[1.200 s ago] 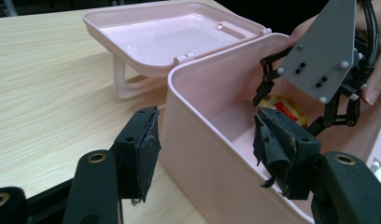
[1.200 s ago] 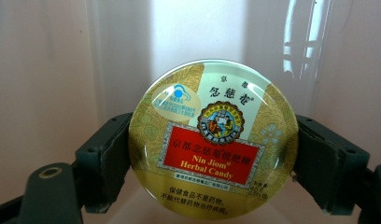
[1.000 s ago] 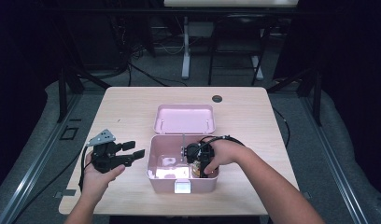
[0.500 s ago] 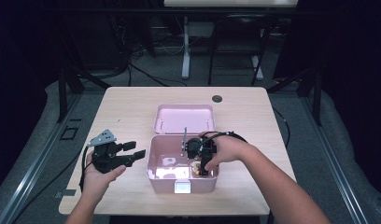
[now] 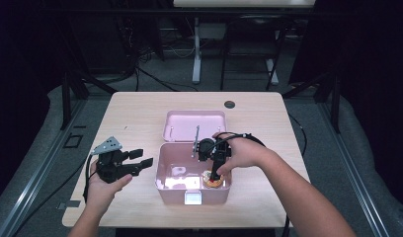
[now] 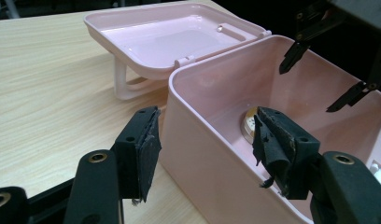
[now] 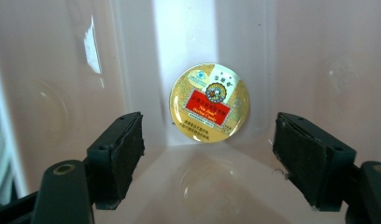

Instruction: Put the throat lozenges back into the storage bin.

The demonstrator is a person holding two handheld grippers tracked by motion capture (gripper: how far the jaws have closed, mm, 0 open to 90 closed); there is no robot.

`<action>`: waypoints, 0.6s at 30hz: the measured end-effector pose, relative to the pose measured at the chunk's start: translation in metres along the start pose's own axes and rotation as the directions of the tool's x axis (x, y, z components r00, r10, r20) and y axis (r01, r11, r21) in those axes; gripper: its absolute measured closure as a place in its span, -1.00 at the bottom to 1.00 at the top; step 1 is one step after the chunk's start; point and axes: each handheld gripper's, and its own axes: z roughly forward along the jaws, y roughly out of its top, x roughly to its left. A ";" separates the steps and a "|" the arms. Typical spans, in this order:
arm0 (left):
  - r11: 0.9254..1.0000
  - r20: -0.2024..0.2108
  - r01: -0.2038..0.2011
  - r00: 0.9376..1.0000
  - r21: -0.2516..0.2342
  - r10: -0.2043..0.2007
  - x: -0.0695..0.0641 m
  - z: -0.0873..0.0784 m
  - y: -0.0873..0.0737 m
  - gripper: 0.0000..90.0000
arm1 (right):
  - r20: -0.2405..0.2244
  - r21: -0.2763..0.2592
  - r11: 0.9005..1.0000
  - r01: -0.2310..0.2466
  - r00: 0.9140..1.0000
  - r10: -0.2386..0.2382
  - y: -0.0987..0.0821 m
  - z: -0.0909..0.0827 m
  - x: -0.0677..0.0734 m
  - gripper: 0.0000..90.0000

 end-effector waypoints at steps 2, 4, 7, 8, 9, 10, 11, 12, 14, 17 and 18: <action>1.000 0.001 -0.001 1.000 0.000 0.001 0.000 0.000 0.000 -0.09 | 0.005 -0.004 1.000 -0.005 1.000 0.005 0.000 -0.005 0.002 -0.37; 1.000 0.001 -0.003 1.000 0.003 0.003 0.000 0.000 0.000 -0.08 | 0.007 -0.002 1.000 -0.015 1.000 0.015 -0.001 -0.009 0.003 -0.34; 1.000 0.000 -0.003 1.000 0.004 0.003 0.000 0.001 -0.001 -0.08 | 0.003 -0.022 0.999 -0.036 0.999 0.036 -0.004 -0.016 0.001 -0.33; 1.000 0.000 -0.004 1.000 0.004 0.004 0.000 0.001 -0.001 -0.07 | 0.007 -0.031 0.999 -0.043 0.999 0.043 -0.005 -0.019 0.000 -0.32; 1.000 0.000 -0.003 1.000 0.002 0.003 -0.001 0.000 0.000 -0.07 | 0.005 -0.037 0.998 -0.051 0.999 0.051 -0.007 -0.020 0.000 -0.32; 1.000 0.000 0.001 1.000 0.001 -0.001 -0.001 0.000 0.000 -0.07 | 0.003 -0.044 0.997 -0.055 0.998 0.056 -0.008 -0.023 0.000 -0.31; 1.000 0.000 0.001 1.000 0.001 -0.001 -0.001 0.000 0.000 -0.06 | 0.006 -0.050 0.997 -0.058 0.998 0.059 -0.010 -0.024 0.000 -0.31; 1.000 -0.001 -0.004 1.000 0.003 0.004 -0.001 0.001 0.000 -0.06 | 0.007 -0.053 0.997 -0.061 0.998 0.061 -0.011 -0.025 0.000 -0.31; 1.000 0.000 -0.001 1.000 0.004 0.001 -0.001 0.001 -0.001 -0.05 | 0.012 -0.055 0.996 -0.063 0.998 0.064 -0.014 -0.028 0.000 -0.31; 1.000 -0.001 -0.003 1.000 0.005 0.003 -0.001 0.001 -0.001 -0.05 | 0.022 -0.051 0.996 -0.070 0.997 0.071 -0.018 -0.031 0.000 -0.31; 1.000 -0.002 -0.003 1.000 0.005 0.003 -0.001 0.001 -0.001 -0.04 | 0.023 -0.059 0.996 -0.073 0.997 0.074 -0.020 -0.033 0.000 -0.31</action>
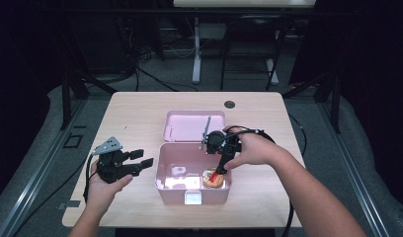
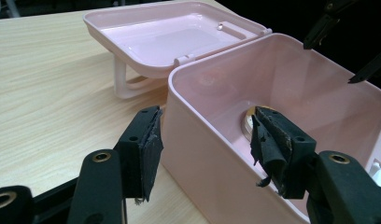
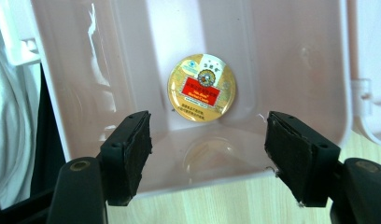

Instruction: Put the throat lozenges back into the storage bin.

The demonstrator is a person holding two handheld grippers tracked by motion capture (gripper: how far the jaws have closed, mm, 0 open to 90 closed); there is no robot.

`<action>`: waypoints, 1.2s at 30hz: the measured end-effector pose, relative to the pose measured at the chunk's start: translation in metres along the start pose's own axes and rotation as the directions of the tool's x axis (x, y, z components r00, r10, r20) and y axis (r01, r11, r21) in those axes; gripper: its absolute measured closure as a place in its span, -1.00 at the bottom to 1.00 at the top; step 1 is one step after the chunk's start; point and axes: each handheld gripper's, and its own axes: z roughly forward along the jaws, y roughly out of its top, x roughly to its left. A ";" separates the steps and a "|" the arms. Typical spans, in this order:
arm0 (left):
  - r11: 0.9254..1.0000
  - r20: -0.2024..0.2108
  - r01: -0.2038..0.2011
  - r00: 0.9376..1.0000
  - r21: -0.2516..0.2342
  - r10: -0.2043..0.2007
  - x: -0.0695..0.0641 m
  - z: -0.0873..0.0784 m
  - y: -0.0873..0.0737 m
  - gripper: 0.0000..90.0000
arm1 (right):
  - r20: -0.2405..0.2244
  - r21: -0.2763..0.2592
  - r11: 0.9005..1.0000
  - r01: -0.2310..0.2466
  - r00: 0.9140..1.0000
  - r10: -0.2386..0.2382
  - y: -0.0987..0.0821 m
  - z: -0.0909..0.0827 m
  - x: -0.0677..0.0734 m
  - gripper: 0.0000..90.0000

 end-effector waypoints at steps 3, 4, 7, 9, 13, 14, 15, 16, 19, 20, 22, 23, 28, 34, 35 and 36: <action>1.000 -0.003 -0.003 1.000 0.001 0.003 0.000 0.000 0.000 -0.03 | 0.006 -0.013 1.000 -0.014 1.000 0.014 -0.004 -0.006 0.000 -0.31; 1.000 -0.004 -0.004 1.000 0.002 0.004 0.000 0.000 0.000 -0.03 | 0.012 -0.026 1.000 -0.015 1.000 0.016 -0.006 -0.009 0.000 -0.31; 1.000 -0.006 0.000 1.000 -0.001 0.000 -0.001 0.000 0.000 -0.01 | 0.029 -0.077 0.997 -0.030 0.999 0.032 -0.011 -0.015 -0.001 -0.31; 1.000 -0.007 -0.002 1.000 -0.003 0.002 -0.001 0.000 0.000 -0.01 | 0.035 -0.126 0.991 -0.040 0.998 0.045 -0.015 -0.018 -0.001 -0.30; 1.000 -0.012 0.002 1.000 -0.002 -0.002 -0.001 -0.001 0.000 -0.01 | 0.046 -0.176 0.983 -0.050 0.997 0.059 -0.022 -0.018 0.002 -0.30; 1.000 -0.014 0.002 1.000 -0.001 -0.002 0.000 -0.001 0.000 -0.01 | 0.048 -0.176 0.983 -0.050 0.997 0.060 -0.023 -0.018 0.002 -0.30; 1.000 -0.013 0.001 1.000 -0.003 -0.001 0.000 -0.001 0.000 -0.01 | 0.054 -0.178 0.983 -0.053 0.997 0.063 -0.024 -0.017 0.003 -0.30; 1.000 -0.015 0.001 1.000 -0.008 -0.001 0.000 -0.002 0.000 -0.01 | 0.057 -0.180 0.982 -0.050 0.996 0.062 -0.025 -0.017 0.003 -0.30; 1.000 -0.017 0.002 1.000 -0.009 -0.003 0.001 -0.003 0.001 -0.01 | 0.053 -0.210 0.975 -0.071 0.995 0.084 -0.030 -0.017 0.004 -0.30; 1.000 -0.018 0.004 1.000 -0.003 -0.004 0.001 -0.003 0.001 -0.01 | 0.055 -0.220 0.972 -0.077 0.994 0.092 -0.032 -0.018 0.004 -0.30; 1.000 -0.020 0.006 1.000 -0.001 -0.006 0.001 -0.003 0.001 0.00 | 0.062 -0.241 0.966 -0.097 0.991 0.115 -0.036 -0.018 0.004 -0.30; 1.000 -0.021 0.008 1.000 -0.008 -0.009 0.001 -0.003 0.000 0.00 | 0.068 -0.255 0.962 -0.101 0.990 0.122 -0.038 -0.018 0.004 -0.29; 1.000 -0.021 0.023 1.000 -0.017 -0.023 0.001 -0.003 0.000 0.01 | 0.069 -0.314 0.935 -0.164 0.979 0.194 -0.049 -0.017 -0.001 -0.25; 0.999 -0.012 0.029 1.000 -0.015 -0.029 0.003 -0.004 0.000 0.01 | 0.095 -0.426 0.881 -0.205 0.958 0.269 -0.064 -0.015 -0.005 -0.28; 0.999 -0.011 0.029 0.999 -0.016 -0.030 0.003 -0.004 0.000 0.01 | 0.092 -0.452 0.864 -0.222 0.952 0.293 -0.067 -0.014 -0.006 -0.28; 1.000 -0.012 0.027 1.000 -0.015 -0.027 0.003 -0.003 0.000 0.01 | 0.088 -0.467 0.852 -0.236 0.947 0.310 -0.068 -0.014 -0.007 -0.29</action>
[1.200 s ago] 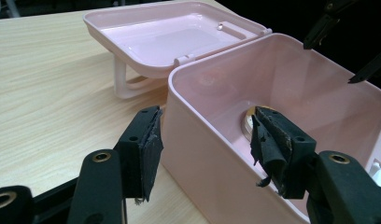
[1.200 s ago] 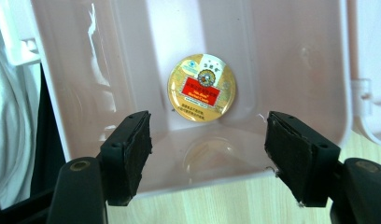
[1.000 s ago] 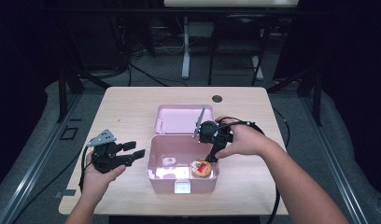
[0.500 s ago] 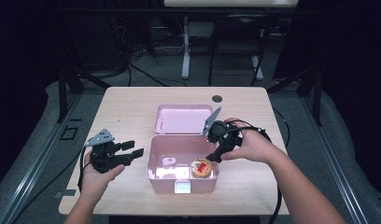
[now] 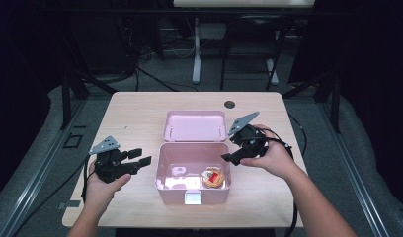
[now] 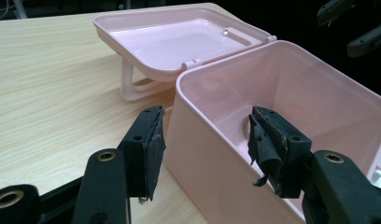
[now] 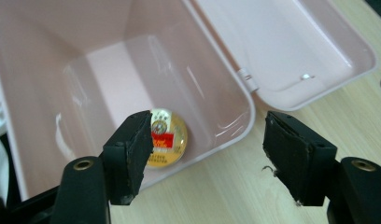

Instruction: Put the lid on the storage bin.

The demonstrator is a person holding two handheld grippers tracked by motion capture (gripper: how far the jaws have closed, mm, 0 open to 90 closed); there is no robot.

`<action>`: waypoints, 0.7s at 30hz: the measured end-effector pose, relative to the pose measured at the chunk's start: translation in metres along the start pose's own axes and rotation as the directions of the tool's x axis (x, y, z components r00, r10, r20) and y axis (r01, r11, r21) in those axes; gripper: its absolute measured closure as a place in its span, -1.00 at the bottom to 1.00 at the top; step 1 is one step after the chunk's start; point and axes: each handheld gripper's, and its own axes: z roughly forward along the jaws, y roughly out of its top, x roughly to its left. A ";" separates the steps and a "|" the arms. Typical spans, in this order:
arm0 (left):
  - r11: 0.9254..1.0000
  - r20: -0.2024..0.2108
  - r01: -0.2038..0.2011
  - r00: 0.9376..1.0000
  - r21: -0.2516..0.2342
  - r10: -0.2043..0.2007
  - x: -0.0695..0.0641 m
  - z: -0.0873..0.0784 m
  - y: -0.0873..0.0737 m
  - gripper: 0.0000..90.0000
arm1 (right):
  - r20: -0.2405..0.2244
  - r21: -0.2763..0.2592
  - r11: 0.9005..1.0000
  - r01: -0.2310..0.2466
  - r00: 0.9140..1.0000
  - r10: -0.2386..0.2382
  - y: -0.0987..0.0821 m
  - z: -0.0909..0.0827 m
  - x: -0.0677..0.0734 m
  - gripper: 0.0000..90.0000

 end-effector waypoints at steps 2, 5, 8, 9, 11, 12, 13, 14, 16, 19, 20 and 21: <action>1.000 0.004 -0.001 1.000 0.000 0.001 0.000 0.000 0.000 0.01 | 0.026 -0.043 0.999 -0.033 0.999 0.034 -0.003 -0.001 -0.002 -0.30; 1.000 -0.001 0.002 1.000 0.000 -0.002 0.000 0.001 0.000 0.01 | 0.057 -0.089 0.994 -0.067 0.996 0.072 -0.007 -0.002 -0.005 -0.30; 1.000 -0.001 0.007 1.000 0.008 -0.007 -0.001 0.002 -0.001 0.02 | 0.086 -0.117 0.989 -0.093 0.991 0.103 -0.011 -0.001 -0.007 -0.30; 1.000 -0.002 0.006 1.000 0.004 -0.006 -0.002 0.003 -0.001 0.02 | 0.089 -0.125 0.987 -0.106 0.989 0.117 -0.012 0.000 -0.008 -0.30; 1.000 -0.002 0.004 1.000 0.009 -0.004 -0.003 0.004 -0.001 0.02 | 0.095 -0.143 0.983 -0.116 0.987 0.130 -0.015 0.000 -0.009 -0.30; 1.000 -0.001 0.004 1.000 0.010 -0.004 -0.003 0.005 -0.001 0.03 | 0.096 -0.157 0.980 -0.127 0.985 0.143 -0.016 0.001 -0.011 -0.30; 1.000 0.001 0.001 1.000 0.013 -0.001 -0.004 0.005 -0.001 0.04 | 0.098 -0.161 0.978 -0.130 0.984 0.147 -0.017 0.002 -0.011 -0.31; 1.000 -0.002 0.001 1.000 0.012 -0.001 -0.004 0.005 -0.002 0.05 | 0.107 -0.173 0.976 -0.134 0.982 0.154 -0.018 0.002 -0.012 -0.31; 1.000 0.000 0.001 1.000 0.011 -0.001 -0.005 0.006 -0.002 0.06 | 0.107 -0.185 0.971 -0.150 0.979 0.172 -0.019 0.003 -0.013 -0.32; 1.000 0.010 0.008 1.000 0.019 -0.008 -0.005 0.006 -0.003 0.09 | 0.113 -0.203 0.967 -0.154 0.977 0.179 -0.020 0.005 -0.015 -0.31; 1.000 0.014 0.003 1.000 0.021 -0.003 -0.005 0.007 -0.003 0.12 | 0.113 -0.203 0.968 -0.150 0.978 0.176 -0.020 0.006 -0.016 -0.30; 1.000 0.015 0.002 1.000 0.024 -0.003 -0.006 0.008 -0.004 0.12 | 0.121 -0.202 0.968 -0.147 0.977 0.173 -0.020 0.007 -0.016 -0.28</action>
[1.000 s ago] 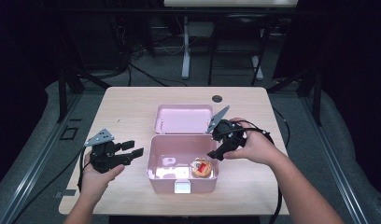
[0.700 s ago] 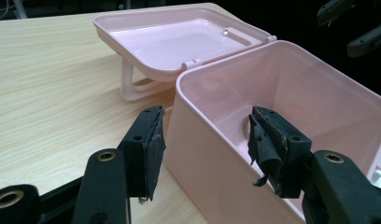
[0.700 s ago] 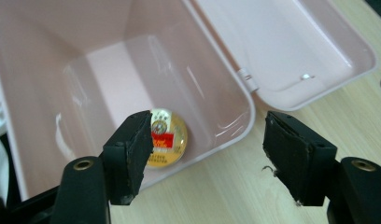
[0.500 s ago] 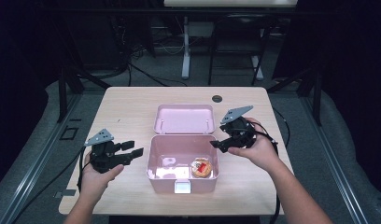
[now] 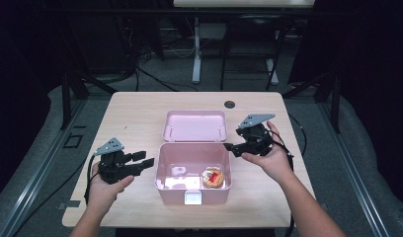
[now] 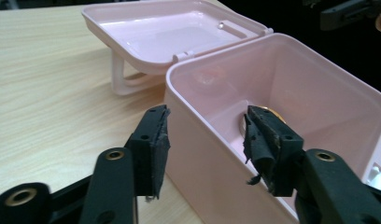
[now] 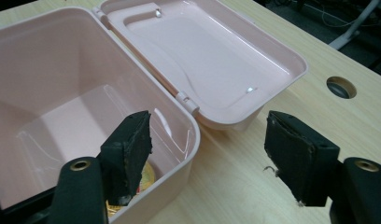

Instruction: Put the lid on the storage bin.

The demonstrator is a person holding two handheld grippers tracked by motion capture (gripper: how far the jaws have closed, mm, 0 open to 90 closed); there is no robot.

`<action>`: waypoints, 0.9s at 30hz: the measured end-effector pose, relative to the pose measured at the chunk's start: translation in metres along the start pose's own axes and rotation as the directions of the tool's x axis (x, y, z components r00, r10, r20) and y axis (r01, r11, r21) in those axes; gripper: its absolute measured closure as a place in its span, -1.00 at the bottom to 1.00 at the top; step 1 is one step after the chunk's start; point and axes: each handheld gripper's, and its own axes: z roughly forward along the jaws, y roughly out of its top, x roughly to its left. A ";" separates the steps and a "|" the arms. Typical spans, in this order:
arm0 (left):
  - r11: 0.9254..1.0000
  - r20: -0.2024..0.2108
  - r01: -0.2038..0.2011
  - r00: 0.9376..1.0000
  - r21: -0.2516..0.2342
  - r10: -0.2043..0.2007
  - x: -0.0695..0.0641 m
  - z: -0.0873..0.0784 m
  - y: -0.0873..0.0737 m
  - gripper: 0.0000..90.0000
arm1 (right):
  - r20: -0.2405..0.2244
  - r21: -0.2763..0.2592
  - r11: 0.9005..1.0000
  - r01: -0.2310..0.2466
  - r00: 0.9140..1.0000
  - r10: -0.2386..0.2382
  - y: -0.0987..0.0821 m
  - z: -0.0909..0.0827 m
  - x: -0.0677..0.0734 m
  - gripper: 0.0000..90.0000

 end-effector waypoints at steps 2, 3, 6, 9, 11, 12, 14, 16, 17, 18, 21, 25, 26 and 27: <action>1.000 0.003 -0.006 1.000 0.002 0.006 -0.001 0.001 0.000 0.13 | -0.002 0.003 1.000 0.000 1.000 0.000 0.000 0.002 -0.001 -0.24; 1.000 0.008 -0.006 1.000 0.001 0.006 -0.002 0.002 -0.001 0.14 | 0.001 -0.006 1.000 -0.004 1.000 0.004 0.000 0.004 -0.002 -0.20; 1.000 0.013 -0.007 1.000 -0.001 0.007 -0.004 0.003 -0.001 0.17 | 0.001 -0.020 0.999 -0.028 1.000 0.028 0.001 0.006 -0.003 -0.17; 1.000 0.020 0.002 1.000 -0.003 -0.002 -0.005 0.006 -0.002 0.16 | 0.012 -0.044 0.998 -0.054 0.998 0.054 0.001 0.009 -0.006 -0.18; 1.000 0.020 -0.005 1.000 -0.002 0.005 -0.006 0.007 -0.003 0.15 | 0.030 -0.052 0.995 -0.082 0.996 0.084 0.001 0.012 -0.010 -0.19; 1.000 0.017 -0.001 1.000 0.002 0.001 -0.007 0.008 -0.003 0.15 | 0.042 -0.050 0.994 -0.095 0.994 0.097 0.001 0.014 -0.013 -0.19; 1.000 0.020 0.001 1.000 -0.002 -0.001 -0.008 0.010 -0.004 0.15 | 0.044 -0.054 0.991 -0.121 0.991 0.123 0.000 0.017 -0.019 -0.18; 1.000 0.022 -0.006 1.000 0.007 0.006 -0.008 0.011 -0.004 0.15 | 0.037 -0.046 0.991 -0.125 0.991 0.127 0.000 0.020 -0.022 -0.14; 1.000 0.017 0.002 1.000 0.004 -0.002 -0.009 0.012 -0.005 0.15 | 0.045 -0.047 0.991 -0.123 0.991 0.126 -0.001 0.021 -0.023 -0.12; 1.000 0.019 0.003 1.000 0.009 -0.003 -0.009 0.013 -0.005 0.15 | 0.050 -0.044 0.991 -0.126 0.990 0.128 -0.001 0.022 -0.023 -0.11; 1.000 0.015 0.012 1.000 0.012 -0.012 -0.009 0.016 -0.006 0.15 | 0.065 -0.055 0.990 -0.131 0.989 0.134 -0.001 0.028 -0.023 -0.10; 1.000 0.017 0.012 1.000 0.020 -0.013 -0.010 0.018 -0.008 0.23 | 0.049 -0.081 0.984 -0.160 0.985 0.165 0.000 0.034 -0.028 -0.10; 1.000 0.016 0.016 1.000 0.020 -0.016 -0.010 0.020 -0.008 0.24 | 0.052 -0.076 0.983 -0.169 0.984 0.173 0.000 0.035 -0.029 -0.10; 1.000 0.015 0.012 1.000 0.027 -0.012 -0.010 0.020 -0.009 0.26 | 0.062 -0.081 0.980 -0.179 0.981 0.185 0.000 0.037 -0.031 -0.10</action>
